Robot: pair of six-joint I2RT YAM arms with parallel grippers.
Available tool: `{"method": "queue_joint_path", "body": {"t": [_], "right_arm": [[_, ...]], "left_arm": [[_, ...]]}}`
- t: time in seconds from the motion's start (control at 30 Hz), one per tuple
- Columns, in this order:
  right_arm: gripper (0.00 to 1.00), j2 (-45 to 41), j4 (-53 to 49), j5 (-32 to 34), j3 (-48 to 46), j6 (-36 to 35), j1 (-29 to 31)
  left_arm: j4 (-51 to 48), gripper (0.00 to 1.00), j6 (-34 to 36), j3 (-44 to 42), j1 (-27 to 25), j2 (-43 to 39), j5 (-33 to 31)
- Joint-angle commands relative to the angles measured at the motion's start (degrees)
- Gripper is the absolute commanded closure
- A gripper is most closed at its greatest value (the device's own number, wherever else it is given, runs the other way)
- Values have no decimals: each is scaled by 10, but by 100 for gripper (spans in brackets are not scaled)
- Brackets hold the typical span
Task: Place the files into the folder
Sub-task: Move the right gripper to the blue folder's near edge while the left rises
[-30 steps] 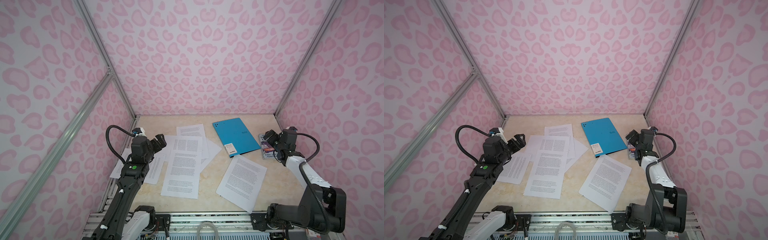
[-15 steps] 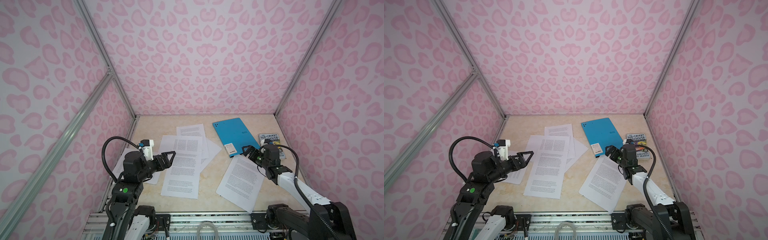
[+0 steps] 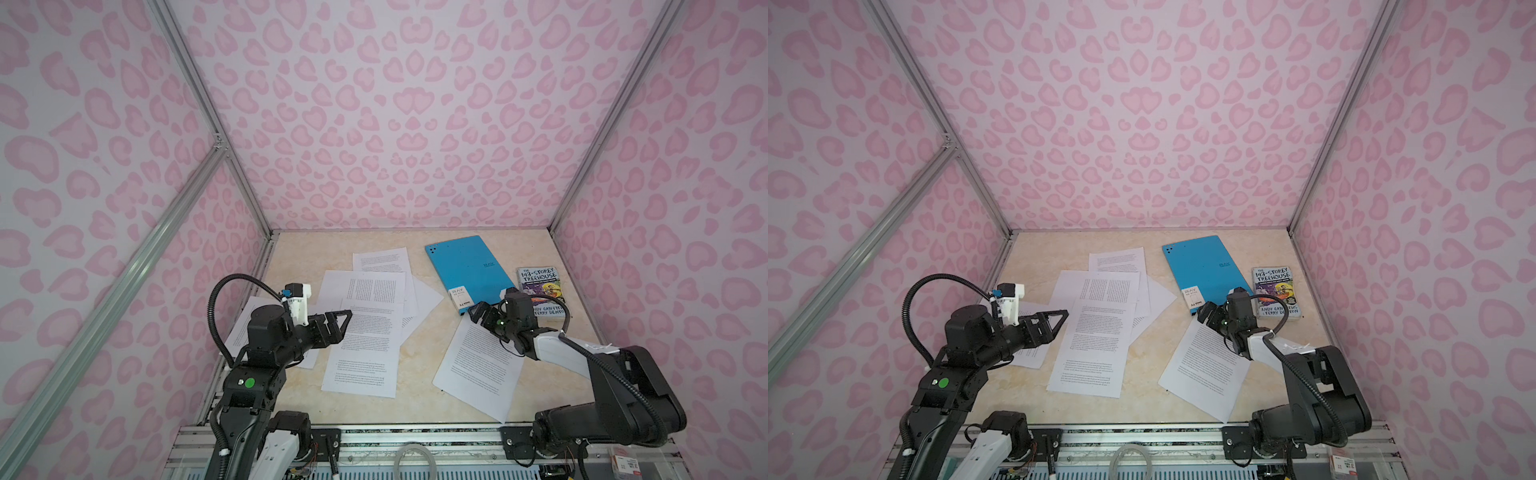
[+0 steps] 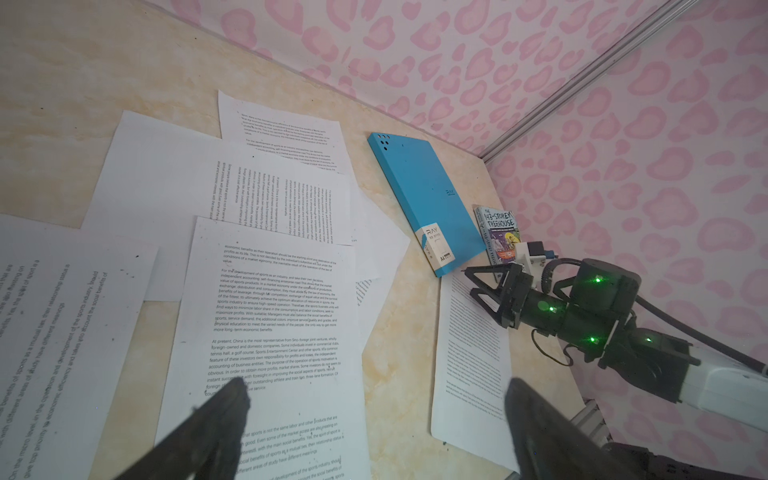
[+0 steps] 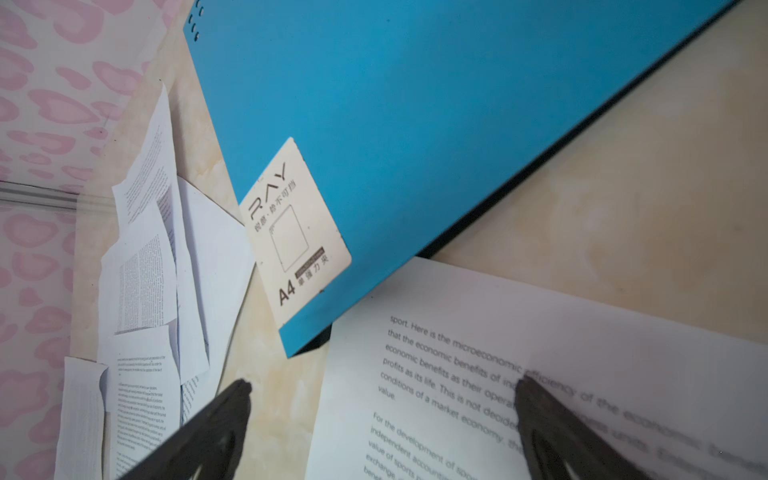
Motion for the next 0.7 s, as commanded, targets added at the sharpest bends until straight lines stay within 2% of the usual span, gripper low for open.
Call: {"method": "queue_joint_path", "body": {"t": [0.0, 0.3, 0.53, 0.67], "right_arm": [[1, 39, 11, -13, 21, -15, -1], [0, 120, -3, -11, 96, -57, -4], [2, 100, 4, -27, 90, -52, -25], [4, 102, 87, -95, 73, -14, -61]], "left_arm": [[-2, 3, 7, -3, 0, -6, -7], [-5, 3, 7, -4, 1, -5, -15], [-6, 3, 7, -4, 0, -5, -16], [-6, 3, 7, -4, 0, -5, -16]]}}
